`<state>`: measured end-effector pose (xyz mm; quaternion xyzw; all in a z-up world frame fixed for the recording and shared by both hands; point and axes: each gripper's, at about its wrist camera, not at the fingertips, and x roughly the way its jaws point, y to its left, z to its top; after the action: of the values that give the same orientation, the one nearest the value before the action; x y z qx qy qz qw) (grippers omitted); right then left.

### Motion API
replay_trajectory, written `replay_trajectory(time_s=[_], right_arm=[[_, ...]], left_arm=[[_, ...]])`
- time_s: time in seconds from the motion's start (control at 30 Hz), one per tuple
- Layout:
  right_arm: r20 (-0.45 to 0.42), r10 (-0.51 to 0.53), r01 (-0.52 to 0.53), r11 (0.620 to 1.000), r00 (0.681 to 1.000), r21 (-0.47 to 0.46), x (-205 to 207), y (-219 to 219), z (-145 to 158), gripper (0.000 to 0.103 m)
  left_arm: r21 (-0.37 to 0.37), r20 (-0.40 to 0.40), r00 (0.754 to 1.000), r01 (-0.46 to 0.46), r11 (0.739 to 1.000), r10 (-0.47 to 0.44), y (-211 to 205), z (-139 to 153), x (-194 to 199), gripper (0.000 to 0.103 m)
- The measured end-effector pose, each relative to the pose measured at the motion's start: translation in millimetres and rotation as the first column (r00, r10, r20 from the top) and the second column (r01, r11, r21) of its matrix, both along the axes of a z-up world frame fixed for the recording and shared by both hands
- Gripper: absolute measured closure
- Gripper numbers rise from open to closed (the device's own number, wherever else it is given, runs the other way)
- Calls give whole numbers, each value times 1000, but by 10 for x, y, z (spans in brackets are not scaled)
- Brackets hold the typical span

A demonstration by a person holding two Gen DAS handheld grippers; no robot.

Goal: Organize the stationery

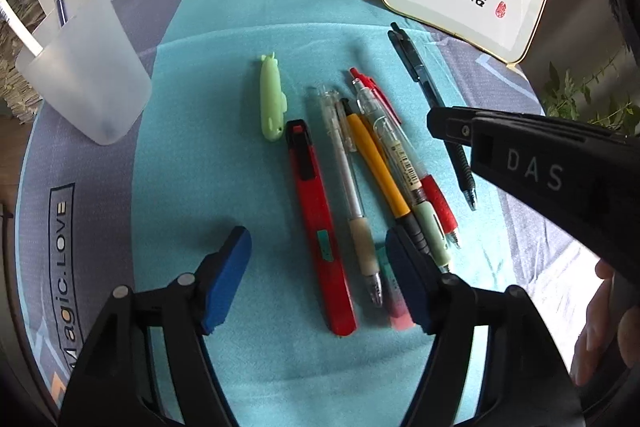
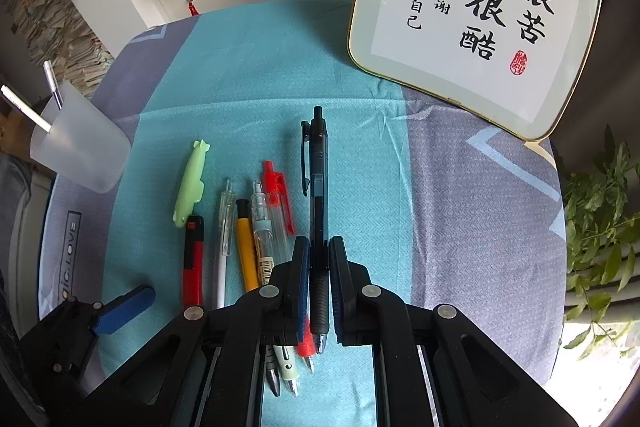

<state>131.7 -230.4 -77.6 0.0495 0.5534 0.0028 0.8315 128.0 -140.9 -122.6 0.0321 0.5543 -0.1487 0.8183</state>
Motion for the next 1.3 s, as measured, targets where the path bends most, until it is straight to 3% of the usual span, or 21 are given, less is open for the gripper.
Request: replay_trajectory(time_s=[0.03,0.1,0.33,0.57,0.93,1.0,1.1,1.2,1.3], right_arm=[[-1,0,0,1000,1000,0,-28,-25,10,92],[1,-3,3,1000,1000,1,-42,-39,13,92],[8,-17,17,1000,1000,7,-97,-139,47,92],[10,-3,3,1000,1000,2,-70,-68,29,92],[10,1,-1,1000,1000,13,-44,-28,14,92],[10,5,-5,1000,1000,12,-44,-17,17,92],[12,2,-2,1000,1000,19,-33,-14,21,92],[12,7,-8,1000,1000,18,-39,-6,32,92],[17,7,-8,1000,1000,14,-60,-40,51,92]], left_arm=[[-8,7,1000,-12,1000,12,12,8,0,48],[-83,-41,999,-21,996,18,60,22,32,83],[-118,-76,997,-30,993,21,116,42,54,84],[-141,-102,994,-51,989,37,179,25,23,80],[-87,-90,994,-64,994,56,297,45,26,71],[-57,-71,995,-68,996,64,283,47,23,56],[-29,-42,998,-54,998,52,196,32,32,41],[38,-21,1000,-18,999,19,63,7,19,34],[6,-27,999,-36,999,36,176,16,-10,36]])
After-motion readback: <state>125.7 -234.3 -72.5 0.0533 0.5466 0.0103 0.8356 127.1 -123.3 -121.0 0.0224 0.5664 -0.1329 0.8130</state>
